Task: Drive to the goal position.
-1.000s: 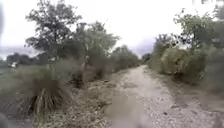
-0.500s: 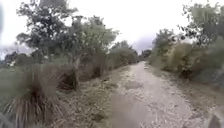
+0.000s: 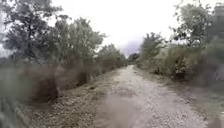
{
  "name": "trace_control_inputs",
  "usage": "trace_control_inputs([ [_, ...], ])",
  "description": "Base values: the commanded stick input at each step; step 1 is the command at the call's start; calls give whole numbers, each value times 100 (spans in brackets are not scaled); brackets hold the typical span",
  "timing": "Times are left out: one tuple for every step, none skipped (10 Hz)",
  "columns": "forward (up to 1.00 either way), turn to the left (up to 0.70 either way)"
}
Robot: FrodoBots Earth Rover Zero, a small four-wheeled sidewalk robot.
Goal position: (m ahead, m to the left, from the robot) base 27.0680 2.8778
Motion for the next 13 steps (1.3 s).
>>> trace_control_inputs([
  [68, 0],
  [68, 0],
  [68, 0],
  [68, 0],
  [68, 0],
  [68, 0],
  [68, 0],
  [68, 0],
  [68, 0],
  [68, 0],
  [68, 0],
  [68, 0],
  [68, 0],
])
